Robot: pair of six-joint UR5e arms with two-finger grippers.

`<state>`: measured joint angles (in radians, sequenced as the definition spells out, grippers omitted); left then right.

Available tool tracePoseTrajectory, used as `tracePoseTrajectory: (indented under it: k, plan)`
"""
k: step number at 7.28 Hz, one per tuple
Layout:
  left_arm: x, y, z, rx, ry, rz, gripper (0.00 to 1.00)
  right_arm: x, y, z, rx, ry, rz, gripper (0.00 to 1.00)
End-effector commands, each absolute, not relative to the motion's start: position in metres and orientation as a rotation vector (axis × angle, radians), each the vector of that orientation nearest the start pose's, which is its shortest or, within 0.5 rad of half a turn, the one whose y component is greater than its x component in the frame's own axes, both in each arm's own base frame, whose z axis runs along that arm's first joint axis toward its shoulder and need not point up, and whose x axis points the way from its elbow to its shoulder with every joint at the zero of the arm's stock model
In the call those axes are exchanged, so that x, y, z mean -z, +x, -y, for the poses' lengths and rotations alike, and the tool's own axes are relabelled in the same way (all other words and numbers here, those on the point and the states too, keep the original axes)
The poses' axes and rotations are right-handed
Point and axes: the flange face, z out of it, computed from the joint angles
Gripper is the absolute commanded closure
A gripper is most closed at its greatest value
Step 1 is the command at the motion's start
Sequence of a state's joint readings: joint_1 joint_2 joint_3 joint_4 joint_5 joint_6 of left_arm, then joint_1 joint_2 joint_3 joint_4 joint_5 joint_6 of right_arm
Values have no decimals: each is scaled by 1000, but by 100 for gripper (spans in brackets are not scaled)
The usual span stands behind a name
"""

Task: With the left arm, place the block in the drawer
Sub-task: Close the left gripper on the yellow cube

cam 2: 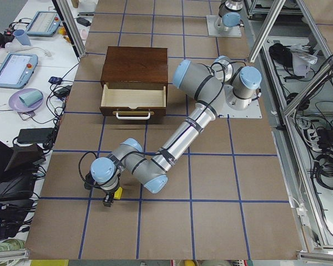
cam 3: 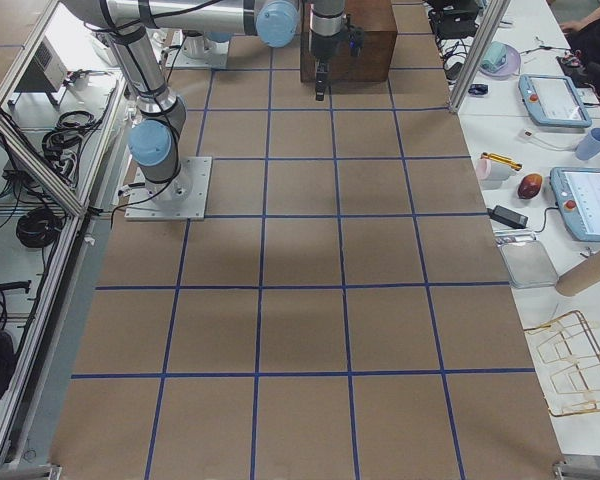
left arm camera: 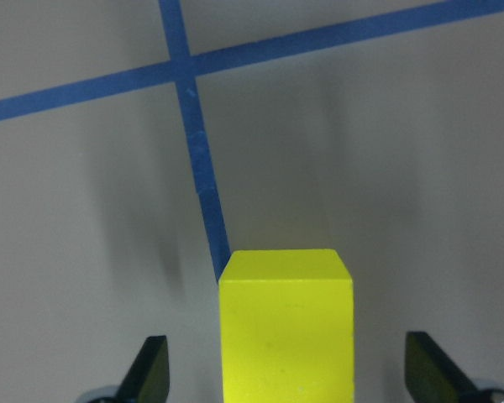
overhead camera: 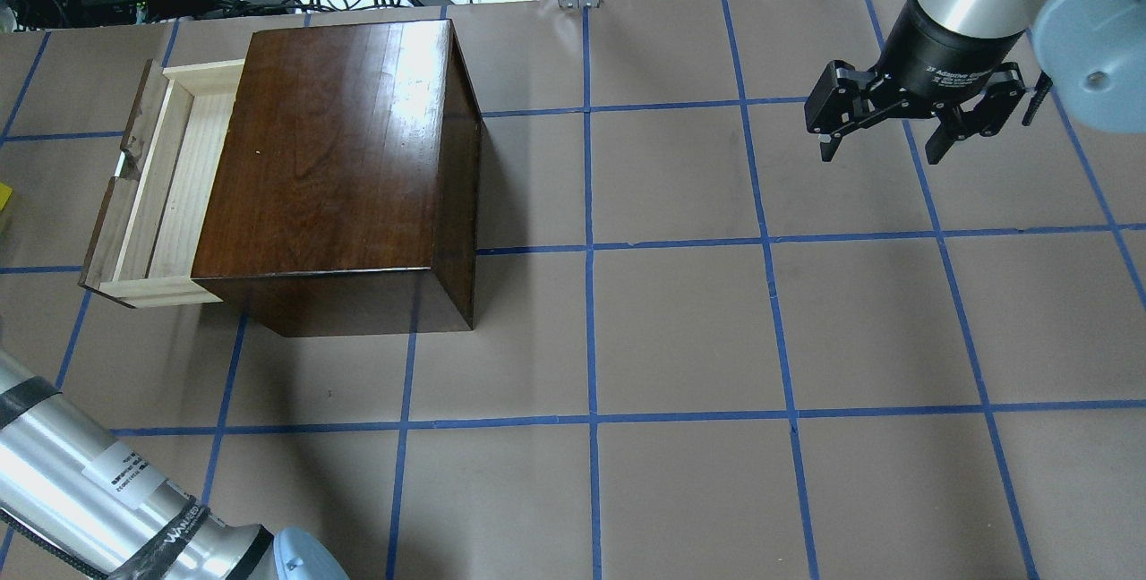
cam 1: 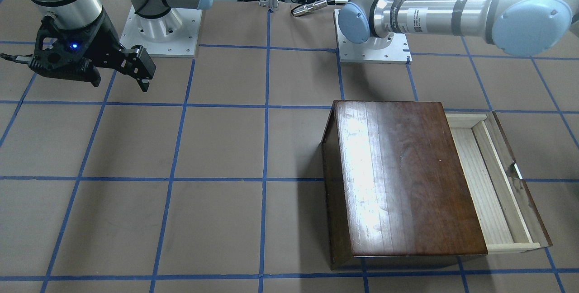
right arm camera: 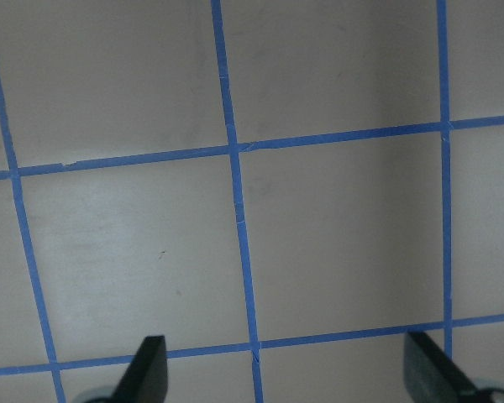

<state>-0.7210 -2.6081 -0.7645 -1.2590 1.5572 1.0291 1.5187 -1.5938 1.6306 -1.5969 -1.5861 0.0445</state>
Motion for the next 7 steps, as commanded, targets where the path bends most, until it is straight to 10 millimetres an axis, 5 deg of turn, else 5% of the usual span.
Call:
tracePoseTrajectory:
  k: [1, 4, 7]
  plan:
    - [-195, 554, 666, 91, 279, -3070, 11, -472, 107, 487, -17, 152, -3153, 0]
    - [-196, 554, 666, 93, 293, -3066, 46, -472, 107, 487, -17, 152, -3153, 0]
    - [-209, 553, 666, 107, 297, -3055, 53, -472, 107, 487, -19, 152, -3153, 0]
